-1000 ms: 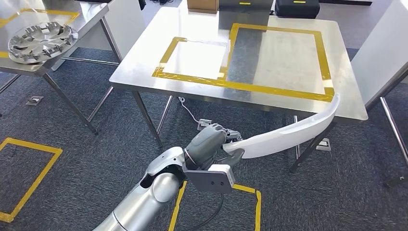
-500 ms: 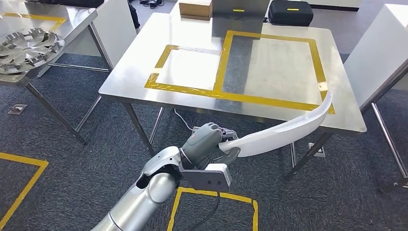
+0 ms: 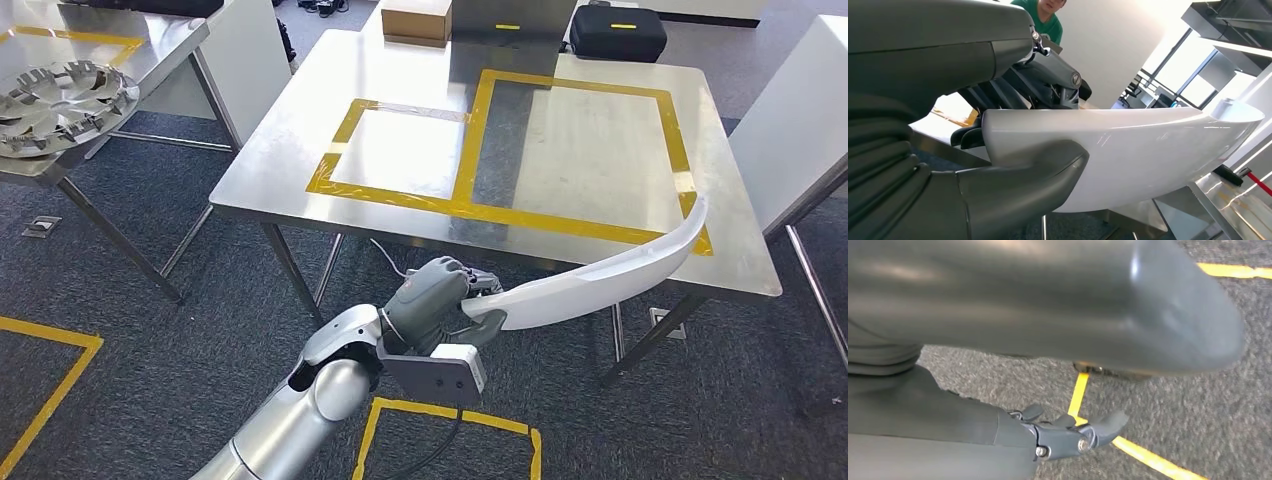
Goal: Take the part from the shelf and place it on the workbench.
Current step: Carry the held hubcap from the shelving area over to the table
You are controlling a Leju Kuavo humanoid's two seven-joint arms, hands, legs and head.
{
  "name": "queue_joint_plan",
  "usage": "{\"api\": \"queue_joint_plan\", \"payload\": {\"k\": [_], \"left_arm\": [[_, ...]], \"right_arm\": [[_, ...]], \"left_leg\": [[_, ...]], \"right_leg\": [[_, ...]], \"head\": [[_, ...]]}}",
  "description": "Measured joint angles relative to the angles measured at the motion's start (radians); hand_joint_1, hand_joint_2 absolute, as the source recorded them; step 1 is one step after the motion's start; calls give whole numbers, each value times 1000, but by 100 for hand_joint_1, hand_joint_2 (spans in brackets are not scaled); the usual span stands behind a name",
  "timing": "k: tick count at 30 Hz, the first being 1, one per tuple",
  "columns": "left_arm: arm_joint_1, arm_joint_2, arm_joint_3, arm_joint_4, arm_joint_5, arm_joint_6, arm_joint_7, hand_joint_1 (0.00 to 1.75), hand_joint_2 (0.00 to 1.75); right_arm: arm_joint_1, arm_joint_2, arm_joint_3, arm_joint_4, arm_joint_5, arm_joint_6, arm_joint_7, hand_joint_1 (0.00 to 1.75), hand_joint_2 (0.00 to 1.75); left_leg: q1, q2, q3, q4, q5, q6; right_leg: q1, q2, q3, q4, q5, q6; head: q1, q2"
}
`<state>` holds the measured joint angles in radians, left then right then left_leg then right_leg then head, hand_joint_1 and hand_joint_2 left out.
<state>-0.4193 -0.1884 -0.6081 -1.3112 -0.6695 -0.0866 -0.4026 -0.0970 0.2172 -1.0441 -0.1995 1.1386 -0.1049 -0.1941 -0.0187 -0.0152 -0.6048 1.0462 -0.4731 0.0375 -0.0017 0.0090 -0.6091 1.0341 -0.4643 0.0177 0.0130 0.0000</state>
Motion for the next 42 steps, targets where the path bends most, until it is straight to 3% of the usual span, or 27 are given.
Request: {"api": "queue_joint_plan", "payload": {"k": [12,16,18,21,22,23,25,26,28,30,32,34,36,37,38,40,41,42], "left_arm": [[0,0,0,-1,3,-7,1,175,175],[-1,-1,-1,-2,4,-11,2,175,175],[-3,-2,-1,-1,6,-11,2,175,175],[2,-1,-4,5,6,-11,2,175,175],[5,0,-5,8,6,-11,2,175,175],[6,0,-5,11,6,-11,2,175,175],[7,1,-6,15,6,-11,2,175,175],[6,1,-6,16,6,-11,2,175,175],[4,1,-7,18,6,-11,1,175,175],[2,0,-8,19,6,-11,1,175,175],[-1,-1,-8,18,6,-11,1,175,175],[-3,-3,-8,18,6,-11,0,175,175],[-1,-1,-8,22,6,-11,0,175,175],[1,0,-9,24,6,-11,0,175,175],[2,1,-9,26,6,-11,1,175,175],[1,1,-10,27,5,-11,0,175,175],[0,2,-10,28,5,-11,0,175,175],[0,2,-11,29,5,-11,0,175,175]], "right_arm": [[0,0,0,0,1,1,4,0,0],[-1,1,0,0,-1,1,2,0,0],[-2,0,0,0,-1,2,-3,0,0],[1,0,0,0,-2,3,-8,0,0],[3,0,0,0,-1,3,-8,0,0],[4,0,0,0,-1,3,-8,0,0],[4,0,0,0,0,3,-8,0,0],[3,0,0,0,0,3,-7,0,0],[3,2,0,0,1,3,-4,0,0],[1,1,0,0,2,3,-2,0,0],[0,1,0,0,2,3,-2,0,0],[0,1,0,0,2,3,-2,0,0],[0,1,0,0,1,3,-2,0,0],[1,1,0,0,1,3,-2,0,0],[2,1,0,0,1,3,-2,0,0],[4,1,0,0,0,3,-2,0,0],[4,1,0,0,0,3,-3,0,0],[4,1,0,0,0,3,-3,0,0]], "left_leg": [[2,0,8,-10,0,-12],[3,1,27,-38,4,8],[11,4,49,-65,13,13],[13,7,60,-67,5,11],[15,7,62,-65,0,7],[18,6,66,-61,-6,2],[26,6,72,-46,-25,-13],[27,5,73,-36,-37,-22],[25,3,73,-25,-56,-37],[26,1,80,-27,-67,-48],[30,4,78,-4,-80,-58],[31,9,23,100,-112,-65],[31,10,-74,238,-139,-68],[31,10,-111,275,-130,-67],[31,10,-130,270,-97,-64],[29,10,-116,157,12,-53],[25,10,-99,97,52,-46],[21,10,-81,47,75,-40]], "right_leg": [[1,0,4,0,-6,-8],[-3,-2,15,-12,-4,6],[-3,-3,-10,47,-34,12],[-12,-3,-110,223,-102,26],[-16,-3,-127,244,-99,31],[-21,-4,-125,227,-75,36],[-31,-5,-70,104,-6,49],[-35,-3,-42,48,15,49],[-34,2,-18,4,13,34],[-30,3,-14,8,0,12],[-31,3,-1,7,-11,-3],[-32,3,20,6,-26,-13],[-31,2,42,6,-47,-16],[-30,3,56,6,-58,-17],[-30,4,71,6,-70,-16],[-30,7,106,4,-95,-12],[-30,7,120,1,-106,-8],[-30,8,129,-4,-114,-2]], "head": [[0,0],[0,0],[2,0],[6,0],[6,0],[6,0],[8,0],[11,0],[12,0],[8,0],[4,0],[-3,0],[-7,0],[-8,0],[-9,0],[-11,0],[-11,0],[-12,0]]}}
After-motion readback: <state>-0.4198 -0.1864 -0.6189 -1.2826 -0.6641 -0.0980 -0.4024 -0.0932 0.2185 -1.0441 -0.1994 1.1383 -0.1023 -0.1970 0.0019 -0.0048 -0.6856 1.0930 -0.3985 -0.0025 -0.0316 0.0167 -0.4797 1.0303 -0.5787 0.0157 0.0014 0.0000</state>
